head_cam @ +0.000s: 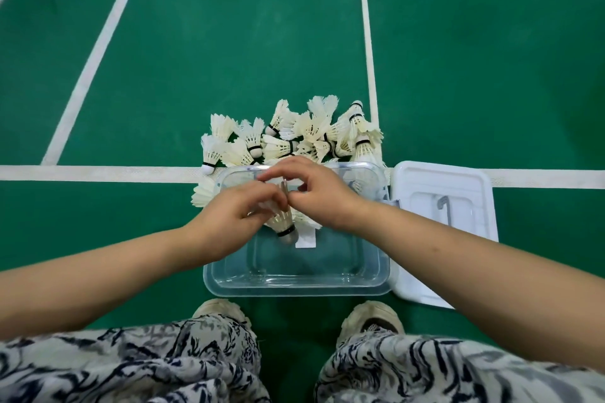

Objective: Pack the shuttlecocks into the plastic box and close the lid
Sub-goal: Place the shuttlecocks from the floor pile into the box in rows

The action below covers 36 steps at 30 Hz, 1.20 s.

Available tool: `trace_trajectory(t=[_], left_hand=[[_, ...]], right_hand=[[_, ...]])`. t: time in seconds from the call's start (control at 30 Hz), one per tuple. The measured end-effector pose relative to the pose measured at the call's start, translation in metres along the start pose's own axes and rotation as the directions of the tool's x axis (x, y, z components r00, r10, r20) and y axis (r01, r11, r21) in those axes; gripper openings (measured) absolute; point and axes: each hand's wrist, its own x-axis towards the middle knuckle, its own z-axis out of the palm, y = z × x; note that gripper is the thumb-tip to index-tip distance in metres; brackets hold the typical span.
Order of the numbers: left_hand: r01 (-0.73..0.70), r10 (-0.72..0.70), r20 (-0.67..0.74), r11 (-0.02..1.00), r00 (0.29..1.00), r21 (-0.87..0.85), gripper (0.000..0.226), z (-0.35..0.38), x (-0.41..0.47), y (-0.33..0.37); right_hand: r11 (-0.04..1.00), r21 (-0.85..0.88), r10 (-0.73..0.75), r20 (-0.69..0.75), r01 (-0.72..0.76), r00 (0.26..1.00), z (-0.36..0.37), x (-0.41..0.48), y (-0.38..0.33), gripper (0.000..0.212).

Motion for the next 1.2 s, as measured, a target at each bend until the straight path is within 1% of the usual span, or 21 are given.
trace_trajectory(t=[0.1,0.2,0.3,0.4,0.5,0.57,0.63,0.67,0.7,0.73,0.77,0.8,0.83,0.87,0.9,0.93,1.03,1.1,1.2], left_hand=[[-0.058,0.058,0.015,0.997,0.998,0.040,0.036,0.001,-0.002,0.006],[-0.054,0.055,-0.018,0.998,0.998,0.024,0.028,0.001,-0.003,0.010],[-0.035,0.031,-0.091,0.999,0.995,-0.037,0.036,0.003,-0.003,0.009],[-0.033,0.025,-0.089,0.996,0.996,-0.086,0.044,0.005,-0.002,0.009],[-0.025,0.020,-0.071,0.997,0.997,-0.076,0.044,0.007,0.000,0.006],[-0.027,0.019,-0.091,0.996,0.996,-0.085,0.044,0.007,0.001,0.004],[-0.021,0.007,-0.133,0.994,0.991,-0.105,0.044,0.006,0.002,0.002],[-0.011,-0.007,-0.154,0.993,0.988,-0.116,0.045,0.005,0.002,0.001],[0.000,-0.022,-0.169,0.992,0.985,-0.125,0.045,0.004,0.002,0.001],[0.009,-0.033,-0.177,0.991,0.984,-0.131,0.045,0.003,0.002,0.001],[0.016,-0.040,-0.178,0.991,0.983,-0.133,0.045,0.003,0.002,0.000],[0.020,-0.043,-0.176,0.991,0.983,-0.131,0.045,0.003,0.001,0.000],[0.022,-0.044,-0.172,0.992,0.984,-0.127,0.044,0.003,0.001,0.000],[0.023,-0.044,-0.169,0.992,0.985,-0.125,0.044,0.003,0.000,-0.001],[0.024,-0.045,-0.167,0.992,0.985,-0.125,0.044,0.003,-0.001,-0.001],[0.026,-0.048,-0.165,0.991,0.985,-0.128,0.044,0.002,-0.002,-0.001],[0.044,-0.067,-0.164,0.989,0.984,-0.142,0.044,0.001,-0.002,-0.001],[0.058,-0.084,-0.169,0.986,0.982,-0.156,0.044,0.000,-0.003,-0.002],[0.066,-0.095,-0.174,0.984,0.980,-0.165,0.044,0.000,-0.004,-0.003]], right_hand=[[1.000,-0.030,-0.005,0.001,0.005,1.000,-0.009,-0.005,0.005,0.032],[1.000,-0.004,0.009,-0.019,-0.009,1.000,-0.013,-0.007,0.010,0.021],[0.999,0.039,0.011,-0.038,-0.010,0.999,-0.014,-0.008,0.013,0.021],[0.999,0.048,0.004,-0.026,-0.003,1.000,-0.017,-0.009,0.017,0.015],[0.998,0.055,0.001,-0.009,0.000,1.000,-0.020,-0.013,0.023,0.009],[0.999,0.049,0.010,0.000,-0.010,1.000,-0.023,-0.017,0.024,0.009],[0.999,0.031,0.023,-0.031,-0.022,0.999,-0.031,-0.020,0.022,0.012],[1.000,-0.020,0.018,-0.060,-0.020,0.998,-0.035,-0.021,0.021,0.013],[0.993,-0.115,0.006,-0.089,-0.017,0.996,-0.038,-0.022,0.020,0.012],[0.968,-0.249,-0.004,-0.104,-0.022,0.995,-0.040,-0.022,0.019,0.012],[0.911,-0.411,-0.011,-0.109,-0.035,0.994,-0.040,-0.023,0.020,0.011],[0.817,-0.575,-0.027,-0.109,-0.041,0.994,-0.038,-0.024,0.021,0.013],[0.709,-0.704,-0.039,-0.095,-0.039,0.995,-0.036,-0.024,0.025,0.016],[0.615,-0.787,-0.029,-0.069,-0.037,0.997,-0.032,-0.025,0.029,0.018],[0.553,-0.832,0.003,-0.049,-0.042,0.999,-0.028,-0.025,0.033,0.017],[0.517,-0.854,0.046,-0.037,-0.055,0.998,-0.025,-0.025,0.036,0.016],[0.464,-0.880,0.144,-0.040,-0.103,0.989,-0.020,-0.021,0.044,0.019],[0.473,-0.870,0.191,-0.053,-0.139,0.980,-0.020,-0.017,0.049,0.019],[0.546,-0.810,0.234,-0.100,-0.216,0.967,-0.020,-0.015,0.055,0.018]])
